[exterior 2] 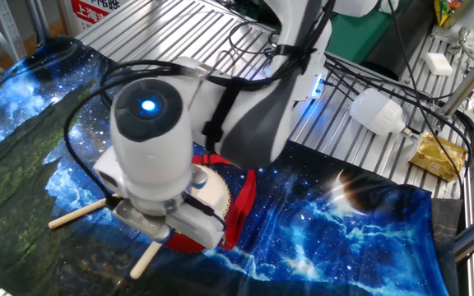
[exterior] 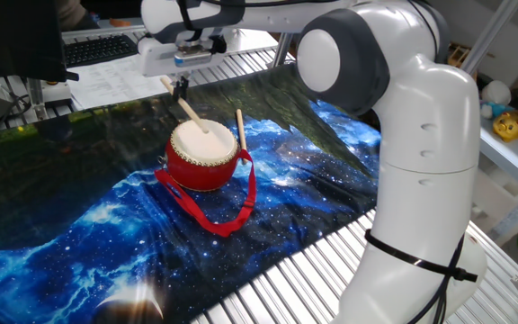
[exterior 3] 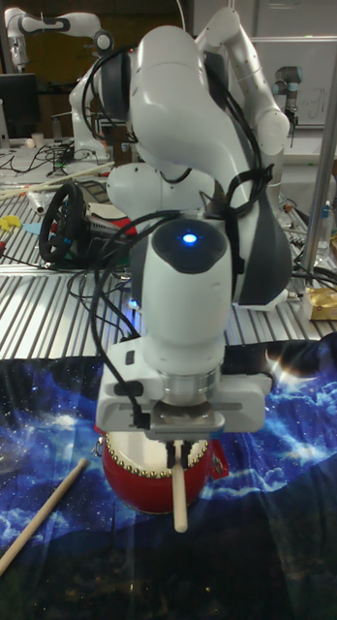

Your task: Play the drum

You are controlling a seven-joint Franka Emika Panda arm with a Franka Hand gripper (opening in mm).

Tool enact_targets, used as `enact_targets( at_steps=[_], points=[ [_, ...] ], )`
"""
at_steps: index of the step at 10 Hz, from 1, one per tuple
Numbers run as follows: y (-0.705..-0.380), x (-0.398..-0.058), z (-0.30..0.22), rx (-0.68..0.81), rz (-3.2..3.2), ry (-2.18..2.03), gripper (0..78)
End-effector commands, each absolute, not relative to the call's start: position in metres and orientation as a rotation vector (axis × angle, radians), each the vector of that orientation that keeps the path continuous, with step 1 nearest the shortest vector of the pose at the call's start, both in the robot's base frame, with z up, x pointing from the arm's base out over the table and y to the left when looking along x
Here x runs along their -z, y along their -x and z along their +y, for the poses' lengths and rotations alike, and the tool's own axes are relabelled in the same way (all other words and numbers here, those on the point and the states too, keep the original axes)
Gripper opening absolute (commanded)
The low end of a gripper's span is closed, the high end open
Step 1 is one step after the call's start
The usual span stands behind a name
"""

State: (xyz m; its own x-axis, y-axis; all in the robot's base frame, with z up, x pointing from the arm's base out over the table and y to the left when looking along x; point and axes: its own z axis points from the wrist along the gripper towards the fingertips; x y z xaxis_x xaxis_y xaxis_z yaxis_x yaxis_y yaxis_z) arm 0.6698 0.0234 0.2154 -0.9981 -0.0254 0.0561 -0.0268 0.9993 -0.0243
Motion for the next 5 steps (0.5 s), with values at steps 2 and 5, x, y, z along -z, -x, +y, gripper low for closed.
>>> enact_targets(
  at_steps=[2, 5],
  points=[
    [-0.666, -0.216, 0.061, -0.040, -3.089, 0.025, 1.2],
    [-0.665, -0.212, 0.076, -0.034, -3.096, 0.022, 1.2]
  ],
)
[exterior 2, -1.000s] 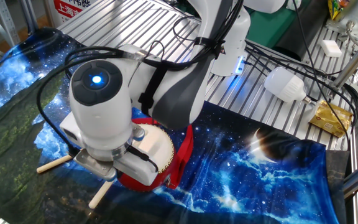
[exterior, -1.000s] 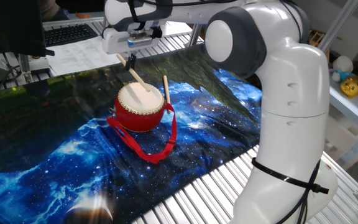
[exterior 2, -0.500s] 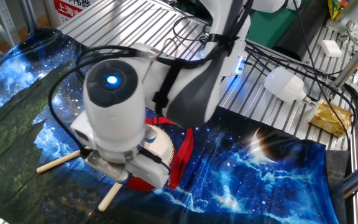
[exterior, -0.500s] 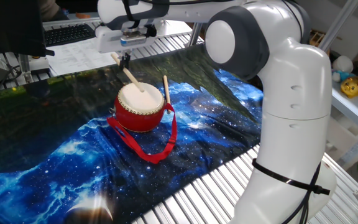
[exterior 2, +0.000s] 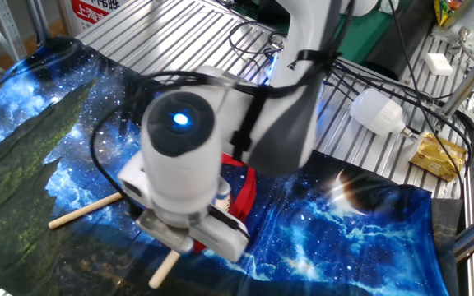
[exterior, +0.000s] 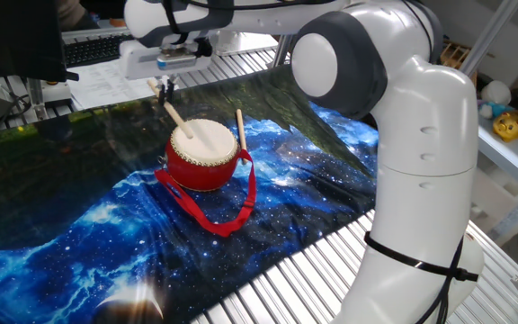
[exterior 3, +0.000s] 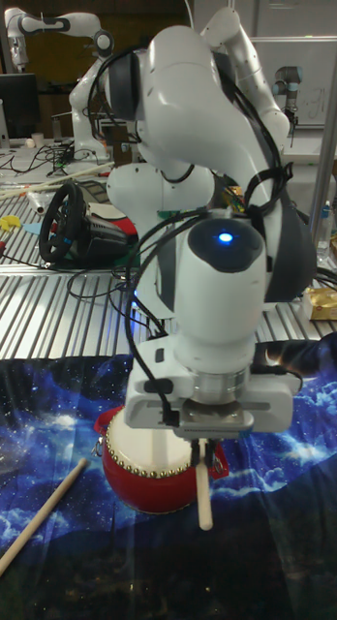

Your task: Play the drum

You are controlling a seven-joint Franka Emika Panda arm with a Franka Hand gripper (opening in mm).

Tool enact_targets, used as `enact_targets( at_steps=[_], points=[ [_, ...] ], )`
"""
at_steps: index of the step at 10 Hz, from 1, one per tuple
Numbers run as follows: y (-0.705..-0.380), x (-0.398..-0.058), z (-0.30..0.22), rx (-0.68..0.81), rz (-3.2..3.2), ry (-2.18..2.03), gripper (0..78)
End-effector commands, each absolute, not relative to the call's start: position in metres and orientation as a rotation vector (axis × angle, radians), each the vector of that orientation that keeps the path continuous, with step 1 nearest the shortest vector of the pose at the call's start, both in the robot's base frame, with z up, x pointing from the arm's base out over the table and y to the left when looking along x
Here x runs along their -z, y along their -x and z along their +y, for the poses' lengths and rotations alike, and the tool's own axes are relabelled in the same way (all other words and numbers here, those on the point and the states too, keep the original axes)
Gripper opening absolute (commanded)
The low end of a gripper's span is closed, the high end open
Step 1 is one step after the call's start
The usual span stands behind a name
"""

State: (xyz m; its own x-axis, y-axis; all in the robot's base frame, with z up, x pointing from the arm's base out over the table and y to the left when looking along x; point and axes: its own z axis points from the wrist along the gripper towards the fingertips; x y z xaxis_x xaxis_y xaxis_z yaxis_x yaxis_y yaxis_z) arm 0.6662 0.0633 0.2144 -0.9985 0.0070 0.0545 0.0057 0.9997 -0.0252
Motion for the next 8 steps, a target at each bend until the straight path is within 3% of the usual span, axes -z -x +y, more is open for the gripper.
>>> enact_targets(
  at_steps=[1, 8],
  points=[
    [-0.664, -0.211, 0.081, -0.034, -3.097, 0.031, 1.2],
    [-0.666, -0.198, 0.101, -0.027, -3.096, 0.061, 1.2]
  ],
)
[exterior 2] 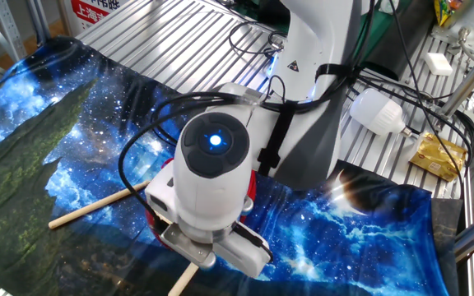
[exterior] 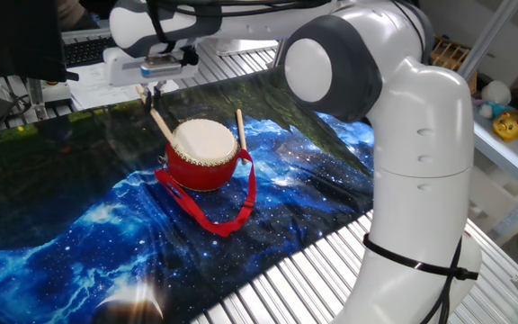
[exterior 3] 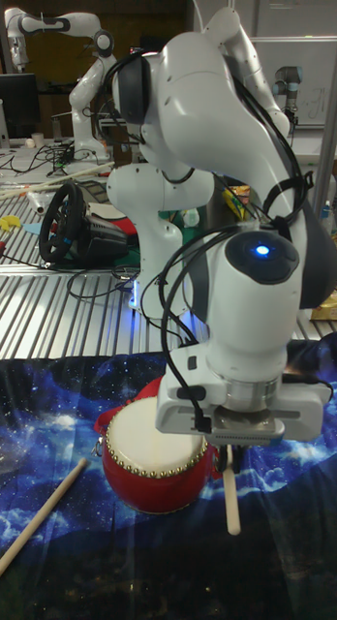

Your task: Play the drum

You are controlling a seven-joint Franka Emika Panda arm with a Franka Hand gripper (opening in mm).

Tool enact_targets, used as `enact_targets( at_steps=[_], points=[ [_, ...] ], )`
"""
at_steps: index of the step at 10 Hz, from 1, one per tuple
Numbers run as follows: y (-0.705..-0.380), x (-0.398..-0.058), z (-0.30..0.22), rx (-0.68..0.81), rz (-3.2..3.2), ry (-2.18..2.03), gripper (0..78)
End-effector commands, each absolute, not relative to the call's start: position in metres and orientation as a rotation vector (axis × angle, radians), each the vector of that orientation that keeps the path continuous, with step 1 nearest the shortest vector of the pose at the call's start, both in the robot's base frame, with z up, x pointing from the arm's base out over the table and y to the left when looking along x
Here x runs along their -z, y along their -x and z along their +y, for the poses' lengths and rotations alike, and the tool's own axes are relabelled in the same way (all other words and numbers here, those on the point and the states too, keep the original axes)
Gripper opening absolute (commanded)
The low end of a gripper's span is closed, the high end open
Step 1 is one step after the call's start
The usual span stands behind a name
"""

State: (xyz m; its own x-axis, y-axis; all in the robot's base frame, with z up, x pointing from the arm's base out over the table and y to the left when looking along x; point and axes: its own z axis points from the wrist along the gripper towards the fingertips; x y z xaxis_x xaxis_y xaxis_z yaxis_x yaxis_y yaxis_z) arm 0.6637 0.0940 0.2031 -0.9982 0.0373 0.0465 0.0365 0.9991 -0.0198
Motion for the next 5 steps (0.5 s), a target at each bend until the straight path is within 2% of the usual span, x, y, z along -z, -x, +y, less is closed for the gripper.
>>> enact_targets(
  at_steps=[1, 5],
  points=[
    [-0.667, -0.195, 0.104, -0.027, -3.096, 0.061, 1.2],
    [-0.667, -0.179, 0.122, -0.023, -3.113, 0.076, 1.2]
  ],
)
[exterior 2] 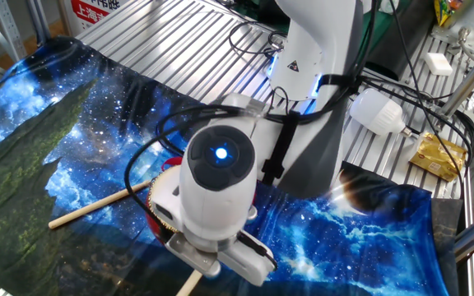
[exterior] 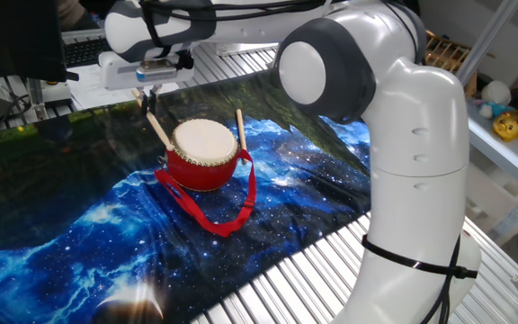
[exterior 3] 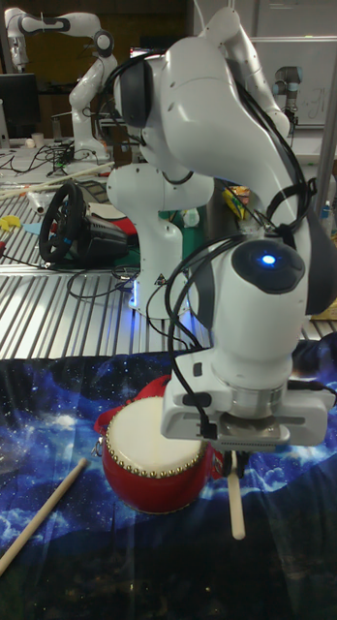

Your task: Play the drum

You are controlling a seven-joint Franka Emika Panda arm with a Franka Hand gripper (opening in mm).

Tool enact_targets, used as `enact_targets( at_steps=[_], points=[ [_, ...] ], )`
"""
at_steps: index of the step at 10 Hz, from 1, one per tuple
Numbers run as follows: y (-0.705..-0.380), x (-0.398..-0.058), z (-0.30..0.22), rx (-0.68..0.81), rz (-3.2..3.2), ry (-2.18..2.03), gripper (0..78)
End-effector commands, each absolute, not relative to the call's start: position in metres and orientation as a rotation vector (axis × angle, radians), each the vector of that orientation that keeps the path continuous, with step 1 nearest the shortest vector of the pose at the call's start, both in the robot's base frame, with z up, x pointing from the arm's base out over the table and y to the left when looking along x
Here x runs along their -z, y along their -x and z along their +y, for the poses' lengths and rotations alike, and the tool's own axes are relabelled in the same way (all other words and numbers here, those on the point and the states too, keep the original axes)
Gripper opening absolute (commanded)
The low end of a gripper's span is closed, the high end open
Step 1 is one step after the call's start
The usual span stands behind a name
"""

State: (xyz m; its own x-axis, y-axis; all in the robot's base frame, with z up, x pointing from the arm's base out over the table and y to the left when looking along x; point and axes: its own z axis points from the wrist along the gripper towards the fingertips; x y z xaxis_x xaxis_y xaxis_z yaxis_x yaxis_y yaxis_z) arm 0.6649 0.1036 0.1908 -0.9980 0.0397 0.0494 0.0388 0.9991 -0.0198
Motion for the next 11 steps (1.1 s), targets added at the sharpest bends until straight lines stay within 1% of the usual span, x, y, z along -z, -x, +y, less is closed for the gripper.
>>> enact_targets(
  at_steps=[1, 6, 8, 10, 11],
  points=[
    [-0.667, -0.174, 0.126, -0.023, -3.116, 0.076, 1.2],
    [-0.672, -0.159, 0.129, -0.007, -3.111, -0.021, 1.2],
    [-0.677, -0.142, 0.131, -0.011, -3.111, -0.058, 1.2],
    [-0.678, -0.131, 0.132, -0.017, -3.112, -0.062, 1.2],
    [-0.678, -0.131, 0.132, -0.017, -3.112, -0.062, 1.2]
  ],
)
